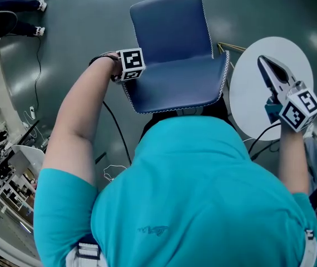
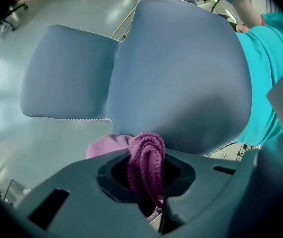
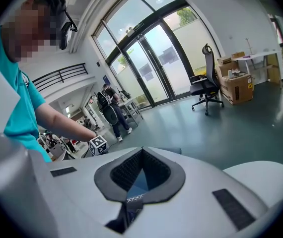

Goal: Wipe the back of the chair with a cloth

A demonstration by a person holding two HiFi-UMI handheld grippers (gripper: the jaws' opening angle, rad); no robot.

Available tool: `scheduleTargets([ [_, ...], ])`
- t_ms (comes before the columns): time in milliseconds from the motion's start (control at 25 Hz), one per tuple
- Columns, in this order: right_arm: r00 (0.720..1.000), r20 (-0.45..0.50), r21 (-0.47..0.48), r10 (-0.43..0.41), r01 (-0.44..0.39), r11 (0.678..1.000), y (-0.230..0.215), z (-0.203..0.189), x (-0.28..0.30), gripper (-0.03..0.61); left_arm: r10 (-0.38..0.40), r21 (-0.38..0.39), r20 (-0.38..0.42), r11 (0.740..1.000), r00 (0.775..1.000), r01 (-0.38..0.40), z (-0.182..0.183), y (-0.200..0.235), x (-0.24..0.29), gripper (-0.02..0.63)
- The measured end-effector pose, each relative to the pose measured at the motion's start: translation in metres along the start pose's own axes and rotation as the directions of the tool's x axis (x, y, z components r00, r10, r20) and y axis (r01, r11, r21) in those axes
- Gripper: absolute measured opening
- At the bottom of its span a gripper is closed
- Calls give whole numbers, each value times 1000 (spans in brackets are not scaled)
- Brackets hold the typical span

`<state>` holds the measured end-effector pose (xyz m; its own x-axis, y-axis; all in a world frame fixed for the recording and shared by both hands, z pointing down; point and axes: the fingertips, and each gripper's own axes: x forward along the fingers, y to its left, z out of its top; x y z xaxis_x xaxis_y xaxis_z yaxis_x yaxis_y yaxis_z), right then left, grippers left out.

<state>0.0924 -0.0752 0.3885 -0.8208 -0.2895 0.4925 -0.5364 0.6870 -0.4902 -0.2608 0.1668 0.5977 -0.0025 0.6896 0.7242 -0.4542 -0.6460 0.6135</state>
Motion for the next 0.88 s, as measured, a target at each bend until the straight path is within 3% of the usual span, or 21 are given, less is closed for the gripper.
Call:
scheduleTargets([
  [400, 1000, 0, -2, -5, 5, 1000, -2, -1, -6, -8, -42, -97, -7, 994, 999, 41, 7, -4, 6, 58],
  [880, 1000, 9, -1, -11, 11, 1000, -4, -5, -13, -8, -45, -124, 25, 991, 999, 48, 27, -17, 12, 58],
])
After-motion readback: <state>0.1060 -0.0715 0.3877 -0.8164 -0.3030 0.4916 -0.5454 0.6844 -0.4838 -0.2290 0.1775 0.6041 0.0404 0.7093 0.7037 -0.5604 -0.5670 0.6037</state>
